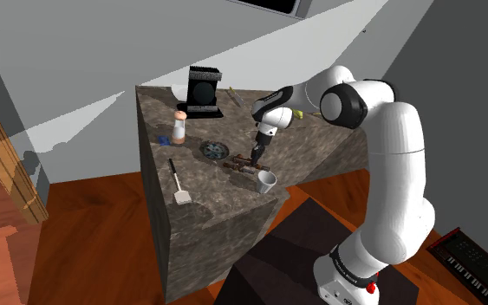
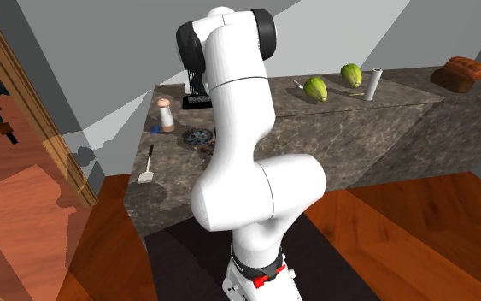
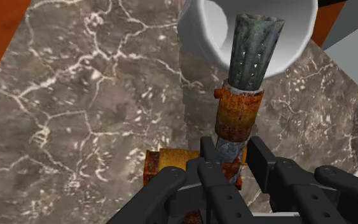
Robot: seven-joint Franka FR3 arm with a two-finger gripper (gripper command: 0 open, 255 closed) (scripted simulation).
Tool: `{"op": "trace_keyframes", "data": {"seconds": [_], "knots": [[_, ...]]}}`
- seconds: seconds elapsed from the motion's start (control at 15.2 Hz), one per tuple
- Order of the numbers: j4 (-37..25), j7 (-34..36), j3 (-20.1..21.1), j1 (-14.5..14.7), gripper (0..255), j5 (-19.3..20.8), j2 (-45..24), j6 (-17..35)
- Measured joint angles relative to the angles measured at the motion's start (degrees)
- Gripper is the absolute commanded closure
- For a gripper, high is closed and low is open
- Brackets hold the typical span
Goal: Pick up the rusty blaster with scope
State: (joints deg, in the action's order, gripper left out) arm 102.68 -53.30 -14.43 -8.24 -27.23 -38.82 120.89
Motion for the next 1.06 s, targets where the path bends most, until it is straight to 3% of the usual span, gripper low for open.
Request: {"op": "trace_keyframes", "data": {"seconds": [1.06], "knots": [[0.81, 2.99, -1.85, 1.18, 255, 3.05, 8.09, -6.74]]}}
